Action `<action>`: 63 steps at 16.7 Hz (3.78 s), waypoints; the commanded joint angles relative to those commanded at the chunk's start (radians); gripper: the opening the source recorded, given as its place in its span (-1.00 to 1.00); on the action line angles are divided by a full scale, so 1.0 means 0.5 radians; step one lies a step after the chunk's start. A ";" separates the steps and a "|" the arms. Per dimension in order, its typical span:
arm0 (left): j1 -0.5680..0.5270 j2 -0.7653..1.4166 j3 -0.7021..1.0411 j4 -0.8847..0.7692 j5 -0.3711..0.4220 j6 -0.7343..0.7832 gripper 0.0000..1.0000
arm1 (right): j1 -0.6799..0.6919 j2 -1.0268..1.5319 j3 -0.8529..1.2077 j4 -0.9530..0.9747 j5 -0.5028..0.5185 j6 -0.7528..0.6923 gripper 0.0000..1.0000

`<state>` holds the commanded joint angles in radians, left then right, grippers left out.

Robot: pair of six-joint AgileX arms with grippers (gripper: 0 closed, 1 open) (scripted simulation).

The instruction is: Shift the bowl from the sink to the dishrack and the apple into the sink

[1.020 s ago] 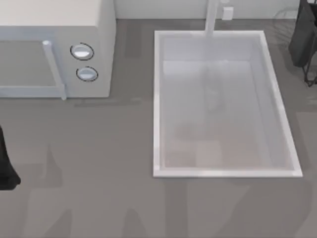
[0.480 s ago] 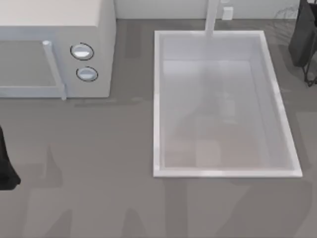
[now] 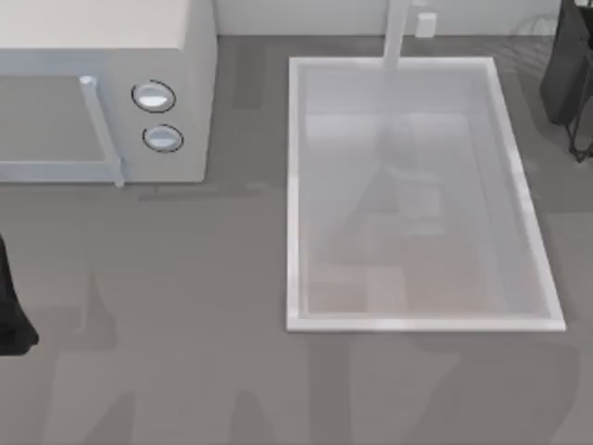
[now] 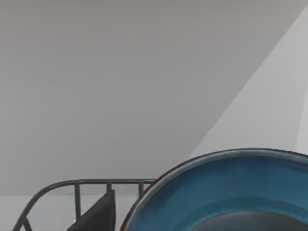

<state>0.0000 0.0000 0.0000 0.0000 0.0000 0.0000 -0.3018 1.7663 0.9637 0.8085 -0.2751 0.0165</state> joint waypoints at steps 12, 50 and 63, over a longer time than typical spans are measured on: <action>0.000 0.000 0.000 0.000 0.000 0.000 1.00 | 0.265 -1.648 -0.894 -0.782 0.262 -0.002 1.00; 0.000 0.000 0.000 0.000 0.000 0.000 1.00 | 0.604 -3.533 -1.928 -1.617 0.550 -0.033 1.00; 0.000 0.000 0.000 0.000 0.000 0.000 1.00 | 0.406 -2.640 -1.221 -2.286 0.540 -0.199 1.00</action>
<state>0.0000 0.0000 0.0000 0.0000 0.0000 0.0000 -0.0987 0.4463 0.3533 -0.3343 -0.0050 -0.0832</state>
